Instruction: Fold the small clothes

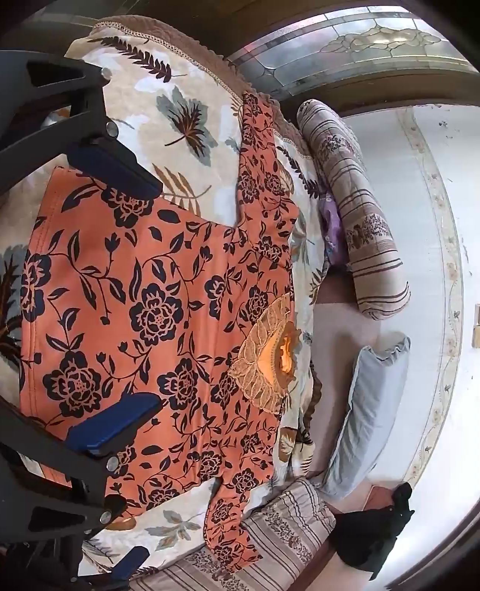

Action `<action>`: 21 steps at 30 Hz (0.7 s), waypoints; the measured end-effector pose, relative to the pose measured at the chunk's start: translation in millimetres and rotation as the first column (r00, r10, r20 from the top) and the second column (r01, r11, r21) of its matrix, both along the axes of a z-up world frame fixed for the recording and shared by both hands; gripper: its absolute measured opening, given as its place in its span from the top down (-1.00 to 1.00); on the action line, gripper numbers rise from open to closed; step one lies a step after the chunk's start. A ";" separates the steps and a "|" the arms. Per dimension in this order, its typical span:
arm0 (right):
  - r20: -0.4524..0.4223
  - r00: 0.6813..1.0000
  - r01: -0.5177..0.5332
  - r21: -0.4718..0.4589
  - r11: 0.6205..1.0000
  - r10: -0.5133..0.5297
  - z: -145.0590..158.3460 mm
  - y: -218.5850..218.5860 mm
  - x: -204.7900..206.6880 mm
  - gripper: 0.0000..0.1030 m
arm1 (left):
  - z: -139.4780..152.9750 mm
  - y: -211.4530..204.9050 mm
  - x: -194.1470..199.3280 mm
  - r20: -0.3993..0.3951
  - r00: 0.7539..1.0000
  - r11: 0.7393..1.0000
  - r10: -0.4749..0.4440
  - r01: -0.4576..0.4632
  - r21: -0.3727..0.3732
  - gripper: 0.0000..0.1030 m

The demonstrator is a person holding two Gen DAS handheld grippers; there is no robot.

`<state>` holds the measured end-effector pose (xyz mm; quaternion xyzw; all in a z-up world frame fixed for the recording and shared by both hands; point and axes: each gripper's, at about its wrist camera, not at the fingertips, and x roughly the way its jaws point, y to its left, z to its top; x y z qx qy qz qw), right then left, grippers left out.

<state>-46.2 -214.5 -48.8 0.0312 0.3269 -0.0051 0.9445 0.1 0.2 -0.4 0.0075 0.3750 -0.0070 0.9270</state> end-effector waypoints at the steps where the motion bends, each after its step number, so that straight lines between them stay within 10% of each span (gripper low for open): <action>1: -0.002 1.000 0.000 -0.001 1.000 0.000 -0.2 0.2 0.2 -1.00 | -0.2 0.1 0.1 -0.002 1.000 1.000 -0.001 0.001 -0.001 -1.00; 21: -0.008 1.000 0.012 0.002 1.000 -0.012 2.2 0.4 3.2 -1.00 | -6.1 6.5 0.5 -0.017 1.000 1.000 0.009 -0.009 -0.019 -1.00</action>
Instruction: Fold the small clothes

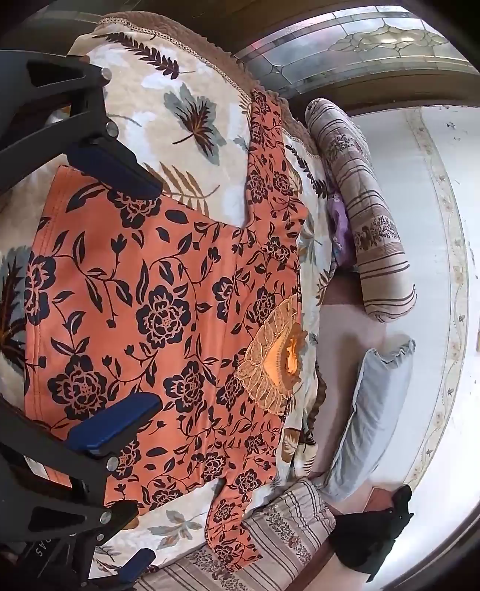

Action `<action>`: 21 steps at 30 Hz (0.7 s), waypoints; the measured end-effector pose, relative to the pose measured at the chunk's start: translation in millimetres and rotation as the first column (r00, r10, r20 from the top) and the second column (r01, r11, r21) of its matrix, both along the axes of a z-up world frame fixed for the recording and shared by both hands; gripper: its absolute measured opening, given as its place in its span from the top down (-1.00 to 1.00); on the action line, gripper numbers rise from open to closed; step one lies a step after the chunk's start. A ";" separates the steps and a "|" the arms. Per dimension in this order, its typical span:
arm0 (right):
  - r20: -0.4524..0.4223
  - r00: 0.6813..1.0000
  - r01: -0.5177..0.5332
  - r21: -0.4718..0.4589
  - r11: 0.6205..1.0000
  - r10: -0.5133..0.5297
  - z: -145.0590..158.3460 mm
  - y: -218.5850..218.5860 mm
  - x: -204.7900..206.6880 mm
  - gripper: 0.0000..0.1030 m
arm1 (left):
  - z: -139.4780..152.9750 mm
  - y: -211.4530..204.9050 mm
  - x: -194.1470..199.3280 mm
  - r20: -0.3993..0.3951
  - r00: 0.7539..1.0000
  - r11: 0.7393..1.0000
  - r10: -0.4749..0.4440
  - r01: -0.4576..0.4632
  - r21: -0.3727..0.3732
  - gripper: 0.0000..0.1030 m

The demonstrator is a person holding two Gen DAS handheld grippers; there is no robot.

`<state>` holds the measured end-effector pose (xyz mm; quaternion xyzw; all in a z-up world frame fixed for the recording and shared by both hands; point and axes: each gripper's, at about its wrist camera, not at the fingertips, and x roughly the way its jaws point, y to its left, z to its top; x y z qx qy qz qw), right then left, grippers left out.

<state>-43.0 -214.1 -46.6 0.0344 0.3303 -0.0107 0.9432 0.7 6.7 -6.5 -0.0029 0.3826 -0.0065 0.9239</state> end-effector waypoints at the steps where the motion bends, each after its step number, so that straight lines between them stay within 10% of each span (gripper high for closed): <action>1: 0.000 1.000 0.002 0.000 1.000 -0.002 0.2 -0.4 0.2 -1.00 | 0.3 0.1 0.0 0.001 1.000 1.000 0.002 -0.002 0.001 -1.00; 21: 0.013 1.000 0.017 0.004 1.000 -0.017 2.5 -3.0 -0.8 -1.00 | -6.1 1.4 -0.8 -0.013 1.000 1.000 0.005 -0.005 0.002 -1.00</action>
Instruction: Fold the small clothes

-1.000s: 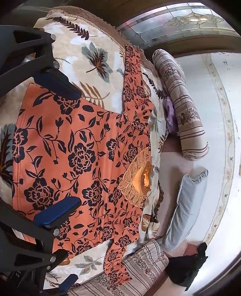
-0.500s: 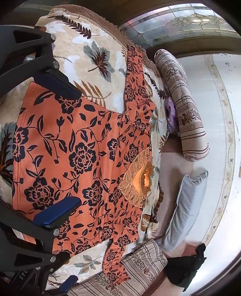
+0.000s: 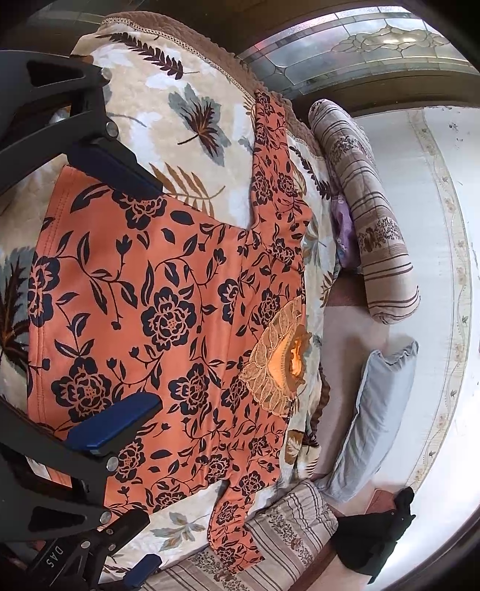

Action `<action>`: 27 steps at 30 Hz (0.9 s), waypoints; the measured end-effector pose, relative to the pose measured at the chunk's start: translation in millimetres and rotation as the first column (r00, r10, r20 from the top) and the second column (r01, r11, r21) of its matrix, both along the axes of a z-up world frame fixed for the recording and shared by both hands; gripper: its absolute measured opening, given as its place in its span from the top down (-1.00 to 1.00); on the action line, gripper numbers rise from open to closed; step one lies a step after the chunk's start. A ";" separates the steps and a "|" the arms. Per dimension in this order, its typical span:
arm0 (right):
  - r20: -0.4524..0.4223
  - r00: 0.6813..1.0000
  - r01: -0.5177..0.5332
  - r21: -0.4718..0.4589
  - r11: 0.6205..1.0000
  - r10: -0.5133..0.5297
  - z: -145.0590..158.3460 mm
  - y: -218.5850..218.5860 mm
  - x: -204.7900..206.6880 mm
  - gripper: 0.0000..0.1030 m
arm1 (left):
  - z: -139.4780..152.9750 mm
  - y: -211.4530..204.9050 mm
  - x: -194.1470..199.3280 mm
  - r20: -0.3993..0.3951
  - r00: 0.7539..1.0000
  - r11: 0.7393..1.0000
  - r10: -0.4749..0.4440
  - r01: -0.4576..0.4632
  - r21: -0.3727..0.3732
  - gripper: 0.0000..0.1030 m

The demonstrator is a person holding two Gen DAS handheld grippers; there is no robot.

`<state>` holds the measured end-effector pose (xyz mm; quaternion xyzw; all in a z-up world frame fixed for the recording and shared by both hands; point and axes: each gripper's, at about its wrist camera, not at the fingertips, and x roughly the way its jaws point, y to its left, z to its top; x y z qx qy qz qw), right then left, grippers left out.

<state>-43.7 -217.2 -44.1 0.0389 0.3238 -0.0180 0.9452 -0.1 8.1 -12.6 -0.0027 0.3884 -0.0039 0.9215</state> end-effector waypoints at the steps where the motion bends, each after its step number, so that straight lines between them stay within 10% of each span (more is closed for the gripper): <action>1: 0.000 1.000 0.000 0.000 1.000 0.000 0.1 0.3 0.4 -1.00 | -0.5 0.3 0.2 -0.002 1.000 1.000 -0.001 0.001 -0.002 -1.00; 27: 0.004 1.000 0.008 0.006 1.000 -0.008 1.7 0.9 7.6 -1.00 | -6.1 -0.4 3.7 -0.023 1.000 1.000 -0.005 0.005 -0.003 -1.00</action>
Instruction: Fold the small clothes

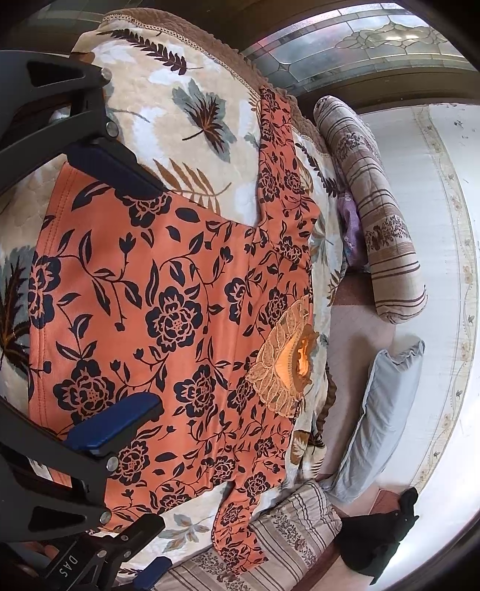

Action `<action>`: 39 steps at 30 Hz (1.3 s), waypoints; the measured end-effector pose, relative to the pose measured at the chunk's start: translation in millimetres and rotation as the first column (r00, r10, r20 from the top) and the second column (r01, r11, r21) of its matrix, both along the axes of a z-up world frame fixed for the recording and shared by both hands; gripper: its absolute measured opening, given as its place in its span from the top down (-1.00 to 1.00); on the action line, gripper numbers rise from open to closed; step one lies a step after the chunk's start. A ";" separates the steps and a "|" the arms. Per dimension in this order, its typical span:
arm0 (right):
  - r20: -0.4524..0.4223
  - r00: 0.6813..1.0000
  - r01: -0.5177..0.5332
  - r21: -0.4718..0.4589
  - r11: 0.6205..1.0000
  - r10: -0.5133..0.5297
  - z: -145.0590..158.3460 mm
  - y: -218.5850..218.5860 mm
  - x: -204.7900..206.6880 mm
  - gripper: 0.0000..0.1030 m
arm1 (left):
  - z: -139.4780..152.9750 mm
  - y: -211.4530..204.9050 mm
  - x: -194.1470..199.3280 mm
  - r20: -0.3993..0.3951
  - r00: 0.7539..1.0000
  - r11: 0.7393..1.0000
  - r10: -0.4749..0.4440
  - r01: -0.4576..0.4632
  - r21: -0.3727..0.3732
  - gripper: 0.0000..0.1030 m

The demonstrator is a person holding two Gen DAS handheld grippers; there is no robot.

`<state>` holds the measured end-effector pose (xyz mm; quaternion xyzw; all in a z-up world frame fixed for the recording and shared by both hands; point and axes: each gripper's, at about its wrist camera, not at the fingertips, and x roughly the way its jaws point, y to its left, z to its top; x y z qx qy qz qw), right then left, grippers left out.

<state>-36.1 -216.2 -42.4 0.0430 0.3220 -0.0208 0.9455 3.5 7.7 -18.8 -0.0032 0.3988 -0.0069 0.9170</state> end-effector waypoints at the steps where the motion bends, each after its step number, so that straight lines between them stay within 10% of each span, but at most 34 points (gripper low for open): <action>1: 0.000 1.000 0.001 0.001 1.000 -0.001 0.7 -0.1 0.3 -1.00 | -0.5 1.3 0.2 0.000 1.000 1.000 0.000 0.000 0.000 -1.00; 39: -0.029 0.999 -0.019 0.047 0.999 0.020 -3.9 -9.9 10.9 -1.00 | -13.5 20.7 9.2 -0.018 1.000 0.999 0.021 -0.022 -0.030 -1.00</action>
